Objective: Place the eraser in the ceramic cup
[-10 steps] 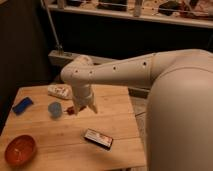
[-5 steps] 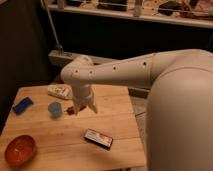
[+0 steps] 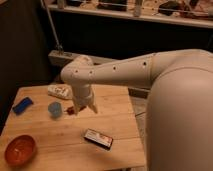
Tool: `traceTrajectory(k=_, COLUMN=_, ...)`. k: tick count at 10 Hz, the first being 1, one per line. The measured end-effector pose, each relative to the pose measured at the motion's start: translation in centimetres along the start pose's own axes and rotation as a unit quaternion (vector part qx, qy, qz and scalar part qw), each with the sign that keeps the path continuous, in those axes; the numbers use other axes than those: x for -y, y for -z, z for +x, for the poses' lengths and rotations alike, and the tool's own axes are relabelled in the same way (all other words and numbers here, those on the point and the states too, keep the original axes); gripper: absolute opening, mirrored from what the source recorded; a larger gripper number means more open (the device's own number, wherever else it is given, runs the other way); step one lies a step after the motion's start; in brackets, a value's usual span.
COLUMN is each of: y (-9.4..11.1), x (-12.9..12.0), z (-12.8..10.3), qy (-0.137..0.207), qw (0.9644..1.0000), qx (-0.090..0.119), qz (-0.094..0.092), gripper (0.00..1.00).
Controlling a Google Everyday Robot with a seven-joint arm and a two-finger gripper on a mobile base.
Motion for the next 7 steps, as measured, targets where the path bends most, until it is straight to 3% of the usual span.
traceTrajectory(k=4, y=0.1, x=-0.1, z=0.1, qy=0.010, qw=0.9999, qx=0.004, qz=0.000, gripper=0.65)
traceTrajectory(k=6, y=0.6, x=-0.8, z=0.4, qy=0.085, qw=0.9959, qx=0.022, qz=0.021, gripper=0.65)
traceTrajectory(k=7, y=1.2, x=-1.1, z=1.3, qy=0.147, qw=0.9879, qx=0.029, qz=0.041, gripper=0.65)
